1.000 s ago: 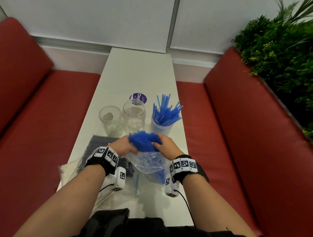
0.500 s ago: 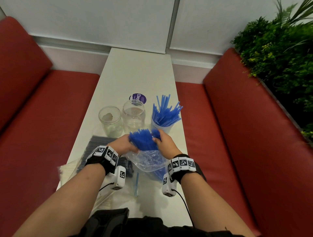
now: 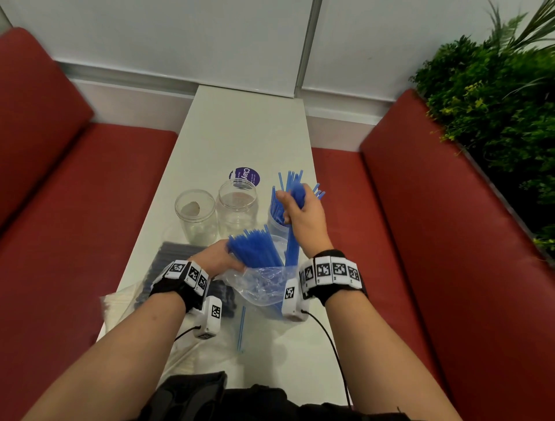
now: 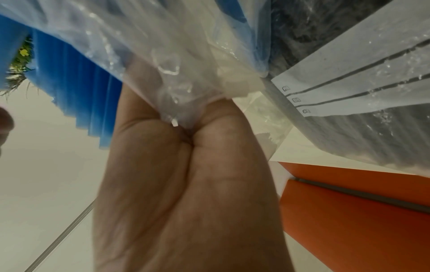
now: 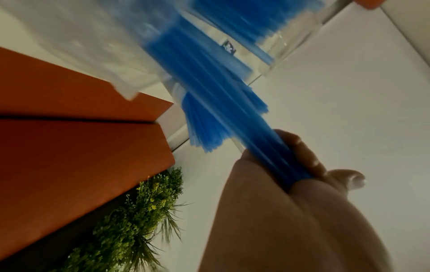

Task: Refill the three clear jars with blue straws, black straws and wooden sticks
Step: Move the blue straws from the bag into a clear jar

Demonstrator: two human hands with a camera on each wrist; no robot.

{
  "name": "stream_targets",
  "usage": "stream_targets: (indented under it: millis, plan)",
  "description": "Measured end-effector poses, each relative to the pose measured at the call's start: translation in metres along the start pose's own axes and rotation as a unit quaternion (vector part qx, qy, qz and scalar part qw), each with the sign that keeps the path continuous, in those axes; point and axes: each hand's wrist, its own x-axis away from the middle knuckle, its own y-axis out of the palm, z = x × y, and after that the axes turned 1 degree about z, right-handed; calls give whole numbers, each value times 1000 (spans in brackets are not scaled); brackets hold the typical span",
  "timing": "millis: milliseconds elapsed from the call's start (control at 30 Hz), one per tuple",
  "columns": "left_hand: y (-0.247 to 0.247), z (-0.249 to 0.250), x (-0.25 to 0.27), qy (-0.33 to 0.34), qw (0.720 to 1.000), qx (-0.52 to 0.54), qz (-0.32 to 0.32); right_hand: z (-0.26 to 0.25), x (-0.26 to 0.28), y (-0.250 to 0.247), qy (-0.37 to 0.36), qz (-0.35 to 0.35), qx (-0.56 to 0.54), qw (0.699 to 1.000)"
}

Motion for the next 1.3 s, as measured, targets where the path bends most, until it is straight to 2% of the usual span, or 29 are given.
stream_targets:
  millis: [233,400,533,600,833,967,1133,1300]
  plan:
    - [-2,5,6,-5,1000,2,-7,-11,-10,-2,11,19,-57,998]
    - [-4,4,7,-4,1000,-14,-6,-88,-35,-13,-94,36,-81,992]
    - [-4,3,7,-5,1000,7,1,-145,-61,-21,-195,69,-179,962]
    - [-5,2,7,-7,1000,14,2,-154,-72,-23,-209,88,-212,951]
    - [-10,5,9,-15,1000,15,-17,-119,-95,-10,-156,178,-217,947]
    - [-11,8,11,-12,999,10,-31,-90,-99,-2,-124,194,-189,955]
    - [-12,9,12,-20,999,13,-29,-53,-101,-1,-90,183,-111,973]
    - [-12,10,9,-29,999,-7,-27,-17,-95,-3,-51,123,-48,990]
